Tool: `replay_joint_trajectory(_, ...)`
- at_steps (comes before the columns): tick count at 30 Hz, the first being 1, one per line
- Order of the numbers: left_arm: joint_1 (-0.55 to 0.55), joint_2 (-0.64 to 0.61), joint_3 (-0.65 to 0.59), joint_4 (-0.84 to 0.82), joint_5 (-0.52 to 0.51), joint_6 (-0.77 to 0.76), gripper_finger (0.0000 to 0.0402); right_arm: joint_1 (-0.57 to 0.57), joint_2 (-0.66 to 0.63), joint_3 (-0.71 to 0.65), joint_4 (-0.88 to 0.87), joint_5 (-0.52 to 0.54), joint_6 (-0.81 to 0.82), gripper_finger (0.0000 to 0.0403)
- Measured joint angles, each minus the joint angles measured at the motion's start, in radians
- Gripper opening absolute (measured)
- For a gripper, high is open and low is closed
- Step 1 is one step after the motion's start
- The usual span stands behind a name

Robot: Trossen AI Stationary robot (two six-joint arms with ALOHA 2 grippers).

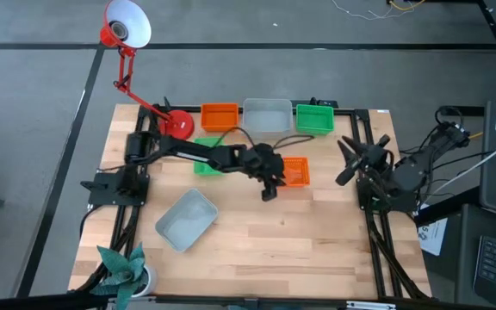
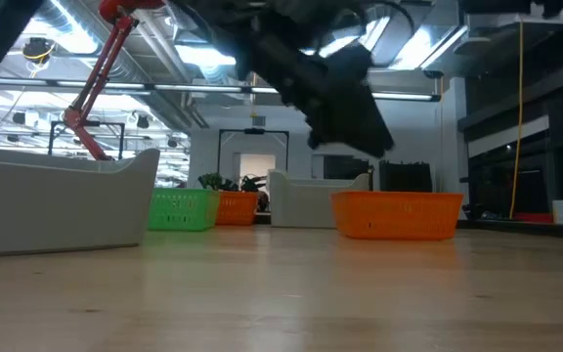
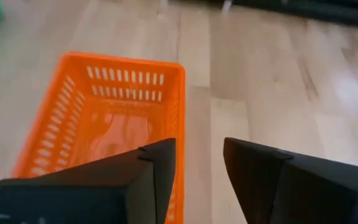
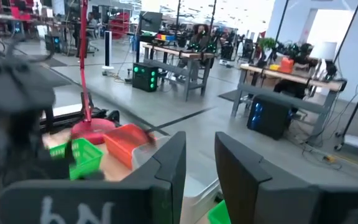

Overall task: Stack baskets by color
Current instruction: Stack the bottom orange bin on the top stacked orange bin

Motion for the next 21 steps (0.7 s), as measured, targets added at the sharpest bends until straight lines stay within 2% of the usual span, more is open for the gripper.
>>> replay_joint_trajectory(8,-0.008,0.149,0.228,-0.256,-0.088,0.079,0.0127,0.000,0.000,0.053,-0.002,0.000,-0.103,0.0086)
replay_joint_trajectory(21,-0.015,0.153,0.227,-0.303,-0.090,0.082,0.0126,0.000,0.001,0.053,-0.009,-0.001,-0.110,0.0086)
